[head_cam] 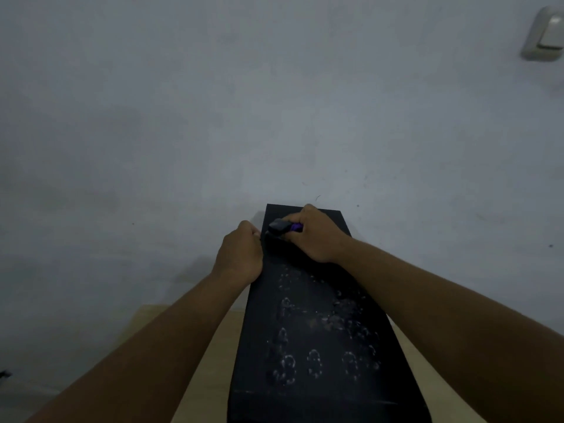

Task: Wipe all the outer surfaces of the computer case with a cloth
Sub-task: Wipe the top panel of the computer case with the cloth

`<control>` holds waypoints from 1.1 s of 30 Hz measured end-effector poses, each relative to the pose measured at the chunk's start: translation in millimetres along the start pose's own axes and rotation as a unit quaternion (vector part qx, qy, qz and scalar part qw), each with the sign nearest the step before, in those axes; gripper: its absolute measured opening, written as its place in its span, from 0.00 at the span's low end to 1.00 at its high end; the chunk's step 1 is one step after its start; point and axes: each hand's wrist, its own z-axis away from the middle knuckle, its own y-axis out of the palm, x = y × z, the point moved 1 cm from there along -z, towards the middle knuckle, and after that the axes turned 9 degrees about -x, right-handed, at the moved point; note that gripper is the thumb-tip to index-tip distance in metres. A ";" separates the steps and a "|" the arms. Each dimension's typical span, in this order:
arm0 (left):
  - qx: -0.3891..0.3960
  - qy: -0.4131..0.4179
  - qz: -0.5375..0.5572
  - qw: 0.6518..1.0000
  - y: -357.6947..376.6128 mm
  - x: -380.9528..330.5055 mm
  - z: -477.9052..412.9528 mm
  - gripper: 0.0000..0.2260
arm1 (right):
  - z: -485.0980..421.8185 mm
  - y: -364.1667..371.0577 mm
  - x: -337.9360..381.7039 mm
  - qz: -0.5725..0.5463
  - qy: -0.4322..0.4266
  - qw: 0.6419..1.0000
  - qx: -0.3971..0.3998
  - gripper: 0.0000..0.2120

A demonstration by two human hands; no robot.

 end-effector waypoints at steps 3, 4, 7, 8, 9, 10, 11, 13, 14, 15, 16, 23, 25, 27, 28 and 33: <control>0.013 0.025 -0.026 0.999 0.5 -0.5 -2.3 0.05 | -25.7 7.6 -3.1 -0.006 0.025 0.999 -0.019 0.13; 0.017 0.030 -0.032 0.999 1.5 -0.3 -3.4 0.05 | -33.0 9.6 -3.3 0.002 0.030 0.999 -0.023 0.13; 0.021 0.043 -0.034 0.998 1.9 -0.9 -5.3 0.04 | -53.9 16.2 -2.0 0.019 0.051 0.998 -0.032 0.14; 0.023 0.049 -0.035 0.998 2.8 0.6 -5.9 0.03 | -61.8 20.7 -2.9 0.025 0.058 0.997 -0.034 0.15; 0.022 0.055 -0.038 0.998 2.5 0.1 -5.1 0.03 | -67.2 23.1 -3.2 0.034 0.066 0.997 -0.034 0.15; 0.021 0.059 -0.044 0.997 2.8 0.5 -5.5 0.03 | -73.1 27.1 -4.7 0.044 0.072 0.996 -0.035 0.14; 0.020 0.062 -0.052 0.997 2.1 0.6 -5.1 0.03 | -78.7 30.7 -5.8 0.052 0.077 0.995 -0.038 0.13; 0.021 0.069 -0.067 0.995 4.0 3.1 -7.5 0.05 | -90.5 36.9 -6.4 0.073 0.092 0.992 -0.042 0.12; 0.023 0.075 -0.075 0.994 4.0 3.3 -7.7 0.06 | -93.6 37.3 -6.1 0.088 0.100 0.990 -0.042 0.12; 0.023 0.081 -0.082 0.993 2.9 2.4 -6.4 0.06 | -94.1 36.7 -4.6 0.102 0.109 0.988 -0.041 0.11; 0.025 0.089 -0.090 0.992 3.0 2.4 -6.3 0.07 | -94.9 36.1 -3.3 0.115 0.115 0.986 -0.043 0.09; 0.041 0.117 -0.154 0.980 -0.2 -0.1 -4.1 0.09 | -85.9 22.3 -13.4 0.194 0.175 0.964 -0.056 0.17; 0.049 0.106 -0.151 0.982 0.9 0.5 -3.6 0.11 | -79.2 11.7 -24.9 0.197 0.205 0.957 -0.065 0.16; 0.055 0.098 -0.150 0.982 2.0 1.1 -4.4 0.12 | -72.1 1.1 -37.9 0.188 0.247 0.948 -0.077 0.16; 0.057 0.095 -0.149 0.983 2.5 1.4 -4.8 0.12 | -68.5 -3.7 -43.1 0.181 0.272 0.942 -0.084 0.16; 0.051 0.088 -0.149 0.984 1.3 -3.1 -1.7 0.09 | -56.7 -19.4 -57.8 0.120 0.371 0.911 -0.130 0.14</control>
